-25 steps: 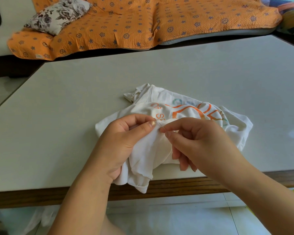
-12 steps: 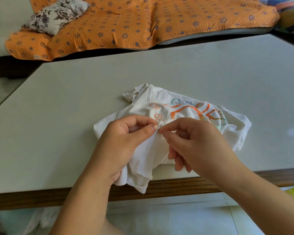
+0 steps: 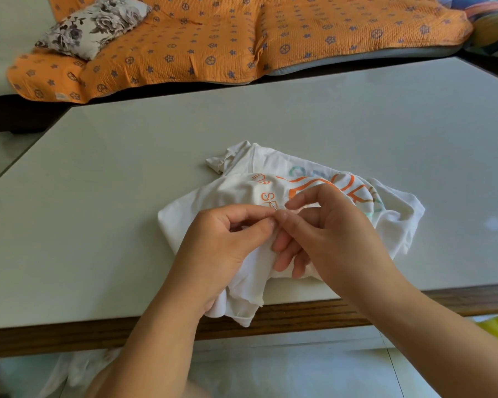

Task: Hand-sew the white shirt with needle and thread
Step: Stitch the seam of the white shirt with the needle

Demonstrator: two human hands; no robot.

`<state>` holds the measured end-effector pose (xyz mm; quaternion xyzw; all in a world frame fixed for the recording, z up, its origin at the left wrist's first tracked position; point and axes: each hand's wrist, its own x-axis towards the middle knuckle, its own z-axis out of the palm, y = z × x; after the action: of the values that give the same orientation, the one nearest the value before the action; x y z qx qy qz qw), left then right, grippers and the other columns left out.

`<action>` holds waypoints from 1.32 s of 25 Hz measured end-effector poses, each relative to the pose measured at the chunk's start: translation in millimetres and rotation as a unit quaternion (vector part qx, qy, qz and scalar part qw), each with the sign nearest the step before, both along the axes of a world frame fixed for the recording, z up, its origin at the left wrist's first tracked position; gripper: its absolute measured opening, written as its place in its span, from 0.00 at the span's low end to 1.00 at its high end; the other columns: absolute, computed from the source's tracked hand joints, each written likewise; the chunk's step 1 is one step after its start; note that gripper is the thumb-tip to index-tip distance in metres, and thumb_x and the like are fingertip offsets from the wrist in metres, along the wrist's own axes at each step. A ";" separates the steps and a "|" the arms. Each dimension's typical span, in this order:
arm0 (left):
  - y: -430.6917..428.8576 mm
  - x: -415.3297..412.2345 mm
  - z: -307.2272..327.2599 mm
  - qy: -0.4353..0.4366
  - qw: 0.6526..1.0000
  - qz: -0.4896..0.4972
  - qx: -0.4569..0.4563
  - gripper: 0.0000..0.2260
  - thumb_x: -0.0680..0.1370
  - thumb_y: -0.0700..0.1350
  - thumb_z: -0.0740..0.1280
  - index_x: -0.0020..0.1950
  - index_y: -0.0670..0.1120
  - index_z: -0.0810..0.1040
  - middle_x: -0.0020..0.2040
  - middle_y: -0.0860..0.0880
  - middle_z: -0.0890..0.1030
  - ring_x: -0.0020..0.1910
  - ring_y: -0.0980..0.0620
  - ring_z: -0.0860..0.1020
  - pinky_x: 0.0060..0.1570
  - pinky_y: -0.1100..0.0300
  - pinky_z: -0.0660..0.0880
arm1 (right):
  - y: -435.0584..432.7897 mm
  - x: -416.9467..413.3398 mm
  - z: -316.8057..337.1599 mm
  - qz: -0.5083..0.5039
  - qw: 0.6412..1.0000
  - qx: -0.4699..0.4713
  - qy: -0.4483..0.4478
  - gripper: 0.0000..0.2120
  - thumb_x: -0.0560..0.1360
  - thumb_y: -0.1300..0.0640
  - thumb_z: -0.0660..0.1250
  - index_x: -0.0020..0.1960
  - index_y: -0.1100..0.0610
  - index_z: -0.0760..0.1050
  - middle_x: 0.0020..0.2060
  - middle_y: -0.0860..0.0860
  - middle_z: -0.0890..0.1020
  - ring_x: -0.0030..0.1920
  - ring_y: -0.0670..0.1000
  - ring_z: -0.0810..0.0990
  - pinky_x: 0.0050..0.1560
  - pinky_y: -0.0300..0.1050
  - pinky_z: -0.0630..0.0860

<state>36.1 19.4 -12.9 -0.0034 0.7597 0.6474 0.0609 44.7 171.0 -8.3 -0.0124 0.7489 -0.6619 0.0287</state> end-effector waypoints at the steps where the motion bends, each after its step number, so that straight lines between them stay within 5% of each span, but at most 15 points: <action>1: 1.0 0.4 -0.3 0.008 1.000 -0.008 -0.017 0.08 0.75 0.42 0.71 0.46 0.55 0.87 0.42 0.52 0.87 0.47 0.56 0.84 0.53 0.59 0.77 | 0.2 -1.4 -0.1 0.005 1.000 -0.009 -0.003 0.03 0.79 0.60 0.65 0.52 0.56 0.72 0.30 0.56 0.83 0.29 0.57 0.83 0.26 0.45 0.77; 6: 2.9 1.7 0.8 0.024 0.996 -0.012 -0.080 0.09 0.75 0.43 0.72 0.41 0.58 0.86 0.37 0.57 0.85 0.39 0.62 0.81 0.43 0.70 0.76 | 1.1 -3.5 0.9 0.027 0.999 -0.006 -0.041 0.03 0.81 0.60 0.62 0.50 0.58 0.74 0.32 0.58 0.84 0.32 0.58 0.84 0.29 0.47 0.80; 12: 3.3 1.5 2.5 0.005 0.997 0.008 -0.077 0.04 0.73 0.46 0.74 0.42 0.55 0.86 0.39 0.59 0.85 0.42 0.62 0.82 0.44 0.73 0.75 | 12.6 -14.4 4.2 -0.058 0.997 0.052 0.008 0.05 0.79 0.56 0.65 0.45 0.55 0.75 0.36 0.53 0.84 0.28 0.51 0.83 0.23 0.42 0.72; 15: 4.5 2.0 4.3 -0.007 0.998 -0.004 -0.065 0.01 0.73 0.49 0.74 0.43 0.55 0.86 0.40 0.59 0.85 0.43 0.63 0.82 0.44 0.73 0.75 | 18.7 -19.1 11.1 -0.044 0.992 -0.106 -0.041 0.06 0.80 0.58 0.64 0.48 0.61 0.74 0.42 0.56 0.84 0.28 0.53 0.82 0.22 0.41 0.73; 18: 4.6 2.1 4.4 -0.023 0.998 -0.013 -0.054 0.02 0.73 0.49 0.74 0.43 0.55 0.87 0.41 0.58 0.86 0.44 0.63 0.82 0.45 0.73 0.74 | 23.5 -25.1 16.8 -0.024 0.955 -0.278 -0.105 0.04 0.81 0.60 0.61 0.49 0.60 0.72 0.34 0.57 0.83 0.29 0.52 0.83 0.25 0.39 0.77; 22: 0.3 1.5 5.3 -0.043 0.998 -0.046 -0.030 0.03 0.73 0.47 0.74 0.42 0.56 0.87 0.42 0.55 0.86 0.46 0.61 0.83 0.46 0.71 0.75 | 30.7 -34.4 17.6 -0.054 0.930 -0.357 -0.075 0.04 0.81 0.62 0.60 0.48 0.58 0.72 0.33 0.57 0.81 0.41 0.58 0.86 0.44 0.46 0.84; 26: -2.4 0.9 6.7 -0.058 0.997 -0.054 0.009 0.05 0.66 0.51 0.74 0.41 0.55 0.87 0.43 0.54 0.87 0.47 0.63 0.83 0.44 0.72 0.74 | 36.9 -39.4 18.8 -0.121 0.953 -0.277 -0.003 0.04 0.80 0.60 0.61 0.48 0.55 0.73 0.32 0.54 0.82 0.51 0.59 0.84 0.60 0.57 0.77; 33: -6.0 0.5 5.7 -0.070 0.996 -0.053 0.021 0.11 0.62 0.54 0.73 0.42 0.53 0.87 0.44 0.55 0.87 0.48 0.62 0.83 0.49 0.67 0.73 | 39.9 -37.1 19.1 -0.168 0.979 -0.094 0.064 0.04 0.79 0.55 0.65 0.46 0.50 0.77 0.33 0.50 0.85 0.46 0.50 0.85 0.53 0.46 0.78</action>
<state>36.6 13.4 -7.2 -0.0072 0.7389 0.6573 0.1481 7.6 211.0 10.8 0.0691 0.6748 -0.7228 -0.1323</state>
